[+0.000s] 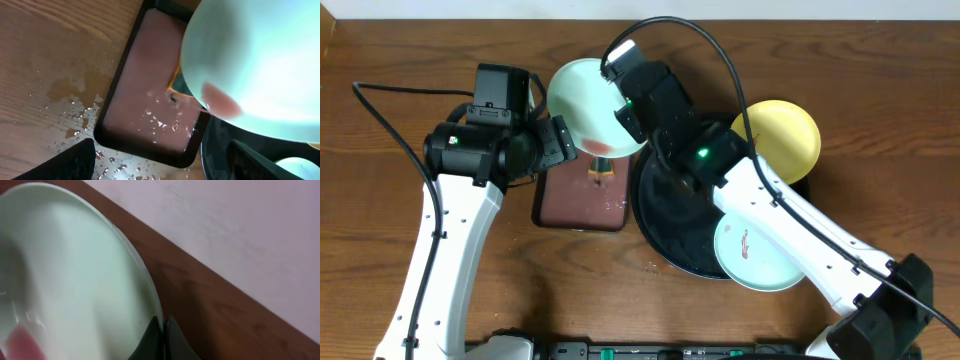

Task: Clean dirty plates on tray and stack at the side
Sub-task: 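Lift the cleaned pale green plate with the right gripper and tilt it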

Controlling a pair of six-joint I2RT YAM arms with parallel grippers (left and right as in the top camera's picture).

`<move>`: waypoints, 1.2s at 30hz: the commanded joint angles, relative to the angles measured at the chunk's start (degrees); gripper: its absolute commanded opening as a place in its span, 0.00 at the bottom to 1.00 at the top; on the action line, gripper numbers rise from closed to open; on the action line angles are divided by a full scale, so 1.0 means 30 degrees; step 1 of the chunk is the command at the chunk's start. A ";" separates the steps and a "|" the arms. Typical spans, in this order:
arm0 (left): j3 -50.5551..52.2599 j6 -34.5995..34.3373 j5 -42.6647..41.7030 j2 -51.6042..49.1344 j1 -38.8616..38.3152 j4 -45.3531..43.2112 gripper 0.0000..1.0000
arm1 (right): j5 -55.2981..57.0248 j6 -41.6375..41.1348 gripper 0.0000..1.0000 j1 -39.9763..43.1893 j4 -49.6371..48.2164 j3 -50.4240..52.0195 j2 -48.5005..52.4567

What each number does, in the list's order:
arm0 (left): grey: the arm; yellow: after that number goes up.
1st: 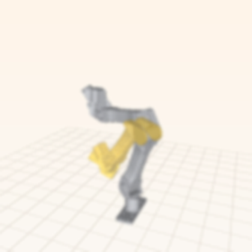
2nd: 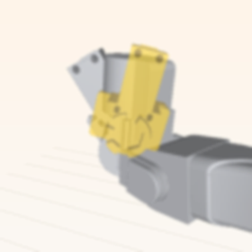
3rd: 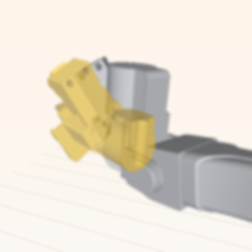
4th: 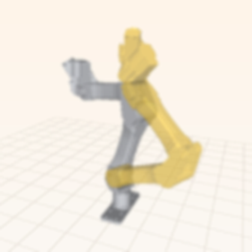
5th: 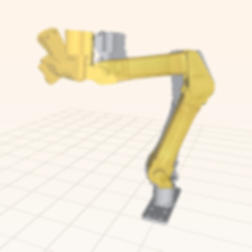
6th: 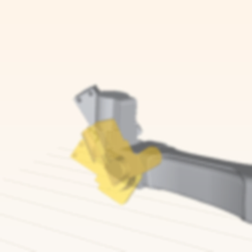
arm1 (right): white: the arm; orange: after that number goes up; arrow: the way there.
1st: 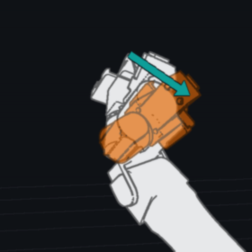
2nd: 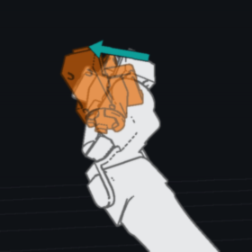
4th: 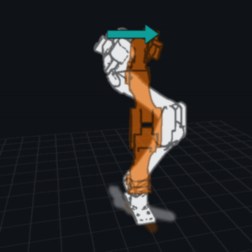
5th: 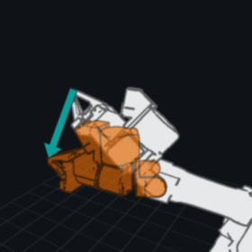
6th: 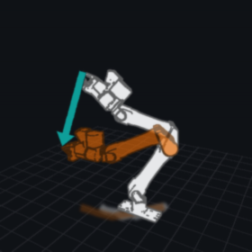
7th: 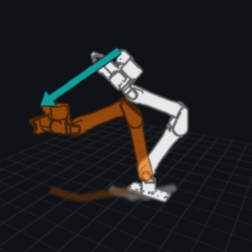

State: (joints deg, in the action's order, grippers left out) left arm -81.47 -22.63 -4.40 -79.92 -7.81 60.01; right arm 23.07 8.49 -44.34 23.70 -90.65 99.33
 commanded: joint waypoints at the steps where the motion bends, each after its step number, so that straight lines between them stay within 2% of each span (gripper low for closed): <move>1: -0.0277 0.0022 -0.0102 0.0066 0.0044 0.0066 0.84 | 0.2980 0.1435 0.01 -0.0816 -0.0284 -0.0153 -0.0102; 6: -0.0277 0.0022 -0.0102 0.0066 0.0044 0.0066 0.84 | 0.4313 0.3264 0.01 -0.1821 -0.0838 -0.0153 -0.0109; 17: -0.0277 0.0022 -0.0102 0.0066 0.0044 0.0066 0.84 | 0.5384 0.3351 0.01 -0.2368 -0.1107 -0.0153 -0.0102; 28: -0.0277 0.0022 -0.0102 0.0066 0.0044 0.0066 0.84 | 0.5362 0.5625 0.01 -0.2382 -0.1151 -0.0153 -0.0102; 36: -0.0277 0.0022 -0.0102 0.0058 0.0044 0.0066 0.84 | 0.5370 0.5843 0.01 -0.2382 -0.1209 -0.0153 -0.0102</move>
State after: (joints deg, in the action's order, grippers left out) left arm -81.47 -22.63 -4.40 -79.92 -7.81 60.01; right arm 38.04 25.15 -51.24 20.34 -90.65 99.33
